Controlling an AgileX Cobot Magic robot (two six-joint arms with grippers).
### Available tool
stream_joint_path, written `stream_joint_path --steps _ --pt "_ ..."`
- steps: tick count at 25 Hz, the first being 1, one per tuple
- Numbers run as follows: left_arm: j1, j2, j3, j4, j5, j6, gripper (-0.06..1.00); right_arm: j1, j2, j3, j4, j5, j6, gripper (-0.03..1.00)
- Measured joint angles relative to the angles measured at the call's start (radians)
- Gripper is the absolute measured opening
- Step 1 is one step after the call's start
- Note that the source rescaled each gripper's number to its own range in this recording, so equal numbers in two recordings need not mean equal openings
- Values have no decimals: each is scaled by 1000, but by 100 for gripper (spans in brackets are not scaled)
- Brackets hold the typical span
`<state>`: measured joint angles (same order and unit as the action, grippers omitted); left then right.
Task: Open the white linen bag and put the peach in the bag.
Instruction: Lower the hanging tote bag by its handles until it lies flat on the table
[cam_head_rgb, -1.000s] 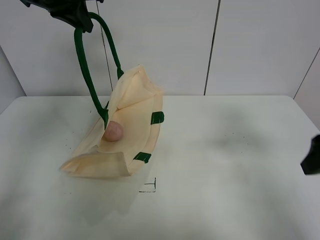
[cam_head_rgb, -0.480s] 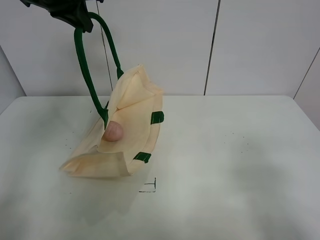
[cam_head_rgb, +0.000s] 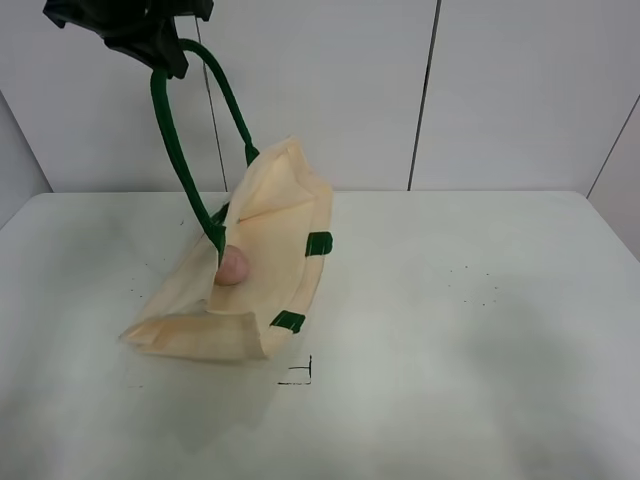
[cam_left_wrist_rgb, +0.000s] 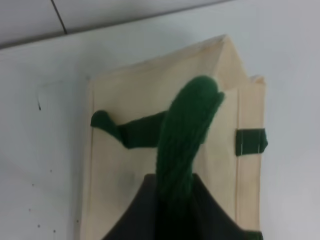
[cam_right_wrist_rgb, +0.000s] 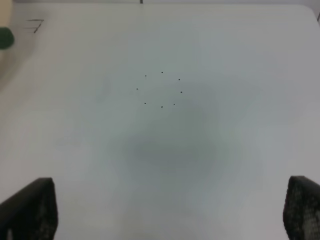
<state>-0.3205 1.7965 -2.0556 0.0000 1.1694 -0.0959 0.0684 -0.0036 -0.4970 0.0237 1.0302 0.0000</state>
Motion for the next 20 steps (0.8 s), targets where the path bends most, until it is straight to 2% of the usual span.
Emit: stream_joint_path --steps 3,10,16,17,18,20 --pt "0 6 72 0 -18 0 0 0 0 0 0 0 0 100" --pt "0 128 234 -36 -161 -4 0 0 0 0 0 0 0 100" --pt "0 270 273 -34 -209 -4 1 0 0 0 0 0 0 100" --pt "0 287 272 -34 -210 -3 5 0 0 0 0 0 0 100" --pt "0 299 272 -34 -210 -3 15 0 0 0 0 0 0 100" --pt "0 305 275 -32 -210 0 46 0 0 0 0 0 0 100"
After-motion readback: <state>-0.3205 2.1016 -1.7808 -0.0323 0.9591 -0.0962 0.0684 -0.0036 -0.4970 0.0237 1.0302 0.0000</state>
